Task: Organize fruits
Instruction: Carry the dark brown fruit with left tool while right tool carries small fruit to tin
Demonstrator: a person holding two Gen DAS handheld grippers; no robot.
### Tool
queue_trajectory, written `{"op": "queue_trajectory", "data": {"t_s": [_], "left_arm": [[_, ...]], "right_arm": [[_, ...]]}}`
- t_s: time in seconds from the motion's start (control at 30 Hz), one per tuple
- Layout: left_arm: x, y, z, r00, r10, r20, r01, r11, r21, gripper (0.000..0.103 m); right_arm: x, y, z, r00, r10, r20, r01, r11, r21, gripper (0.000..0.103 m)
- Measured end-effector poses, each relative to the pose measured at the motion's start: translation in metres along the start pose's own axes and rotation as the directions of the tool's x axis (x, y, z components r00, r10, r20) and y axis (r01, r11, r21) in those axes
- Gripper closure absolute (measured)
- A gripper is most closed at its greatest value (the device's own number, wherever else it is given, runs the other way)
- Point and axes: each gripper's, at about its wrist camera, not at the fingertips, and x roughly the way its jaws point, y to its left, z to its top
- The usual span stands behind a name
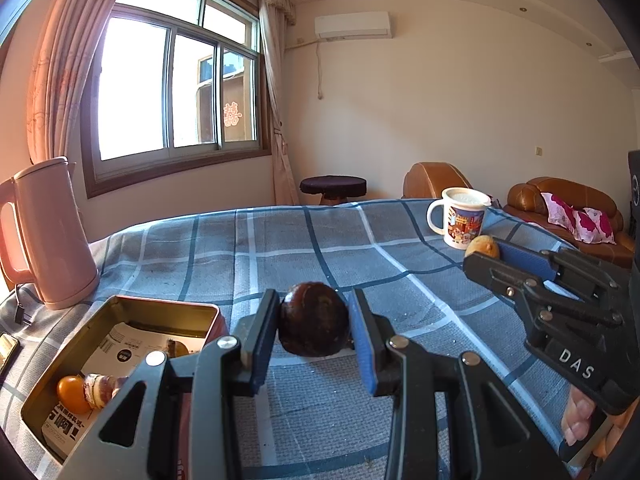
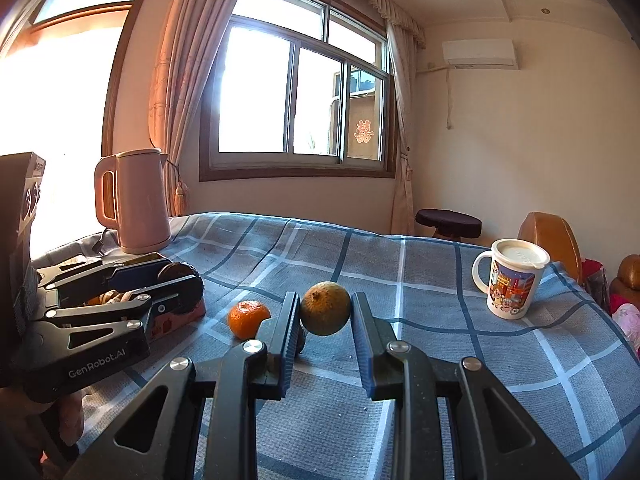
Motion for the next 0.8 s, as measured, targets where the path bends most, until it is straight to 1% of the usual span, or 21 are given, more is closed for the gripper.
{"op": "queue_trajectory", "data": {"t_s": [0.3, 0.53, 0.8], "left_arm": [[-0.005, 0.001, -0.001, 1.000, 0.006, 0.004, -0.006, 1.000, -0.004, 0.065], [-0.007, 0.004, -0.002, 1.000, 0.003, -0.003, -0.003, 1.000, -0.019, 0.065], [-0.011, 0.008, -0.004, 1.000, 0.005, -0.014, -0.005, 1.000, -0.026, 0.066]], "right_arm": [[-0.004, 0.000, 0.000, 0.999, -0.033, 0.016, 0.033, 0.999, -0.004, 0.075], [-0.007, 0.006, 0.001, 0.998, -0.056, 0.030, 0.057, 0.998, -0.034, 0.075], [-0.005, 0.016, 0.002, 0.999, -0.040, 0.028, 0.042, 0.998, -0.051, 0.075]]}}
